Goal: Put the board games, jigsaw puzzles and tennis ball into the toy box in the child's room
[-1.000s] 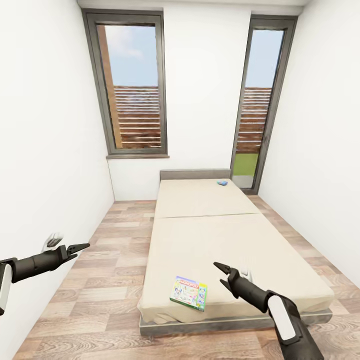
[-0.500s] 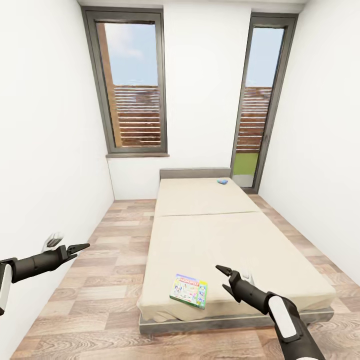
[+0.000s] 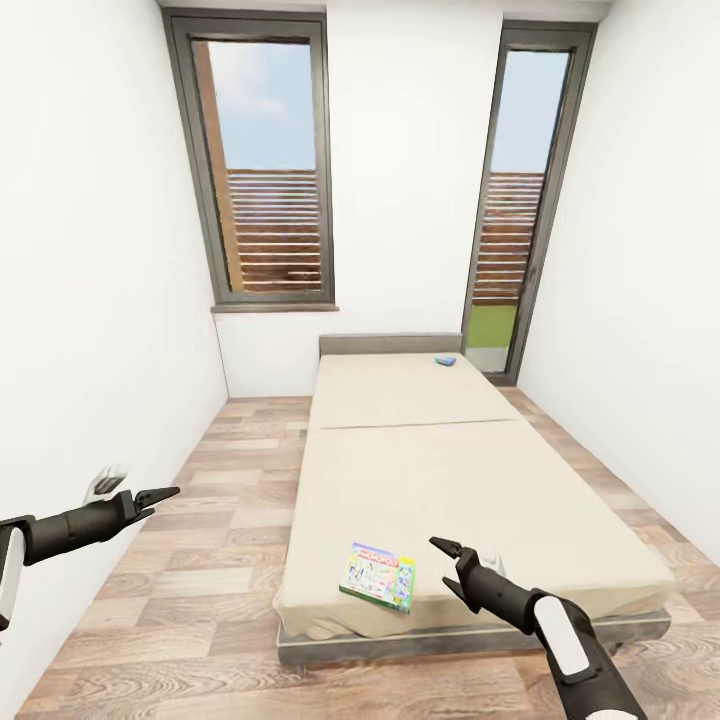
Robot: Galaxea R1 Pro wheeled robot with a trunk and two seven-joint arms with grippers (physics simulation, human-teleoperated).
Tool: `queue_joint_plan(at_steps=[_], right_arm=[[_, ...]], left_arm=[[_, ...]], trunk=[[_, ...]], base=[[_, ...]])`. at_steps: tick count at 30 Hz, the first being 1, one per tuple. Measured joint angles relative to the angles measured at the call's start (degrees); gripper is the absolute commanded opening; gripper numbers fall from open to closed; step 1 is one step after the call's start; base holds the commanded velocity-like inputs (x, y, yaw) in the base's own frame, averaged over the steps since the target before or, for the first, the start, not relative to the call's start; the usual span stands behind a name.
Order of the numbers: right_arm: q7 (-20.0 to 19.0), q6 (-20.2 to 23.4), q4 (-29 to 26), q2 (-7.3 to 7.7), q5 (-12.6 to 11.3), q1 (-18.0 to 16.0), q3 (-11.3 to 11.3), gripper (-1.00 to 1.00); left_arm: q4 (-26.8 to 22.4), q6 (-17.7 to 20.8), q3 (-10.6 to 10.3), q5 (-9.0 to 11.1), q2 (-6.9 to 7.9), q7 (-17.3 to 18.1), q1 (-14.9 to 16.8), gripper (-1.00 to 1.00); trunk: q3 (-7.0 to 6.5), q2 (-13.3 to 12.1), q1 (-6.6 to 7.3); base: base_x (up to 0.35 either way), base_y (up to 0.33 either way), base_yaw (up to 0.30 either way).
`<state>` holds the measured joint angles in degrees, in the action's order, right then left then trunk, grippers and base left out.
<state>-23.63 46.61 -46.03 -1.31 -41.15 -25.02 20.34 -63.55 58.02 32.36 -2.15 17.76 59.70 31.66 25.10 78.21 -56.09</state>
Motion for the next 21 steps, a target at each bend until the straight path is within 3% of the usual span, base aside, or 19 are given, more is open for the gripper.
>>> queue_joint_plan(at_steps=[11, 21], right_arm=[[-0.05, -0.52, 7.52, 0.35, 0.03, -3.13, 2.94, 1.0], [-0.11, -3.84, 10.97, 1.13, 0.29, -4.04, 3.62, 1.0]], left_arm=[[0.01, -0.08, -0.02, -0.07, 0.0, -0.11, 0.0, 1.0], [0.02, -0.13, -0.02, -0.08, -0.01, -0.16, 0.0, 1.0]], trunk=[[1.98, 4.41, -2.42], [3.77, 8.43, -4.61]], base=[[0.0, 0.0, 0.0], [0.0, 0.0, 0.0]])
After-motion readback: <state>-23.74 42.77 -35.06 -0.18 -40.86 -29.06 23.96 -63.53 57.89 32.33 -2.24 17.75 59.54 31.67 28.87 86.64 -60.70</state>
